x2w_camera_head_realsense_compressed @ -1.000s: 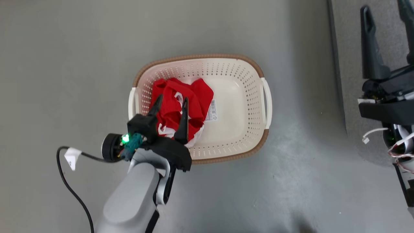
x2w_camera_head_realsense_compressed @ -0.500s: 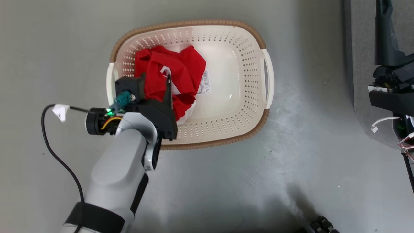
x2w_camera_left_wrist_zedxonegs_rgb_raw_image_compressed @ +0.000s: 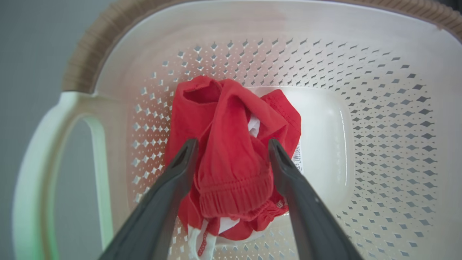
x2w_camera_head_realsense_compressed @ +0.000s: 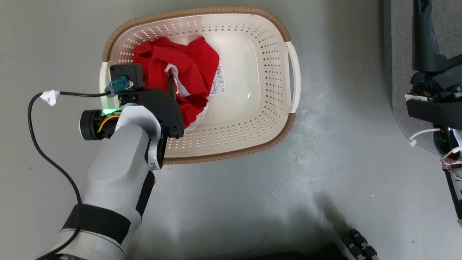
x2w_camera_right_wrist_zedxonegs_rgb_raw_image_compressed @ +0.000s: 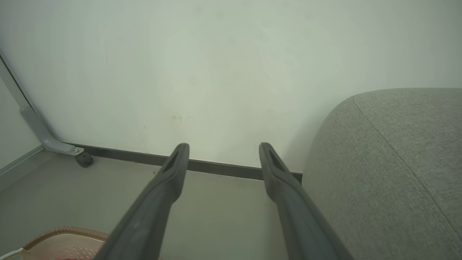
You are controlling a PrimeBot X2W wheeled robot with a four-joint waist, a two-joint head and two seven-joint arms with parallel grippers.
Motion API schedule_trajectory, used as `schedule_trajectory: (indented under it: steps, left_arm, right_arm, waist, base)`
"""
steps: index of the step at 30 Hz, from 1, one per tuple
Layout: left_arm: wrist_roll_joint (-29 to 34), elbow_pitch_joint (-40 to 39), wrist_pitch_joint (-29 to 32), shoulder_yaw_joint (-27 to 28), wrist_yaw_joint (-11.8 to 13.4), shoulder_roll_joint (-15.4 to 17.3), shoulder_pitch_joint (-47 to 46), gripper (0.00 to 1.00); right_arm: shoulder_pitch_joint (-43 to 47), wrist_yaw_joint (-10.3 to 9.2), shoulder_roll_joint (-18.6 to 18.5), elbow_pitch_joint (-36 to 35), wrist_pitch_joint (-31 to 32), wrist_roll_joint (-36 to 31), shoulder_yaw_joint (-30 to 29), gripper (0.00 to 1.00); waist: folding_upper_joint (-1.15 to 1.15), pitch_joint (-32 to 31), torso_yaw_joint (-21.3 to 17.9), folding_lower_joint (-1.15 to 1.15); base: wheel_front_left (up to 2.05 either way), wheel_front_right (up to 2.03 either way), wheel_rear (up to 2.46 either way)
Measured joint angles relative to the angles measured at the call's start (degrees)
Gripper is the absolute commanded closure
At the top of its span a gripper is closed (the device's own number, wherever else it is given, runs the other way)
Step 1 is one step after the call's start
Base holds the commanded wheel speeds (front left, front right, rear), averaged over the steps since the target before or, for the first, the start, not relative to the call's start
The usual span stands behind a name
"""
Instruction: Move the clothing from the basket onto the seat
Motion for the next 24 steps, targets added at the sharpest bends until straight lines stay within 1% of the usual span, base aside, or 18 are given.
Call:
schedule_trajectory:
  steps: [6,7,8,9,15,24]
  left_arm:
    - [-0.38,2.56,1.30,-1.69,0.01,-0.04,-0.86,0.00]
    - [-0.48,2.86,1.30,-1.80,0.01,-0.04,-0.96,0.33]
    - [-0.64,3.14,1.30,-1.93,0.01,-0.04,-1.07,0.87]
    - [-0.73,3.39,1.30,-2.11,0.01,-0.02,-1.16,1.00]
    - [-0.88,4.31,0.56,-3.54,0.01,-0.03,-1.26,1.00]
    - [-3.68,3.24,-3.91,-6.06,0.01,0.00,0.90,1.00]
  right_arm:
    - [-0.56,0.29,0.54,0.32,0.00,0.41,0.20,0.00]
    - [-0.56,0.43,0.57,0.43,0.00,0.43,0.20,0.00]
    - [-0.57,0.43,0.59,0.55,0.00,0.49,0.19,0.00]
    - [-0.57,0.43,0.63,0.67,0.00,0.49,0.18,0.00]
    - [-0.60,0.43,0.83,2.14,0.00,0.58,-0.36,0.00]
    - [-0.62,0.43,1.11,6.03,0.00,0.94,-0.42,0.00]
  waist:
    - [0.00,0.88,-0.83,0.00]
    - [0.00,0.92,-0.94,0.00]
    - [0.00,0.94,-1.04,0.00]
    - [0.00,0.96,-1.13,0.00]
    - [0.00,0.50,-1.40,0.00]
    - [-0.01,-3.00,-0.97,-0.01]
  base:
    - [0.00,0.00,0.00]
    - [0.00,0.00,0.00]
    - [0.00,0.00,0.00]
    - [0.00,0.00,0.00]
    - [0.00,0.00,0.00]
    - [0.00,0.00,0.00]
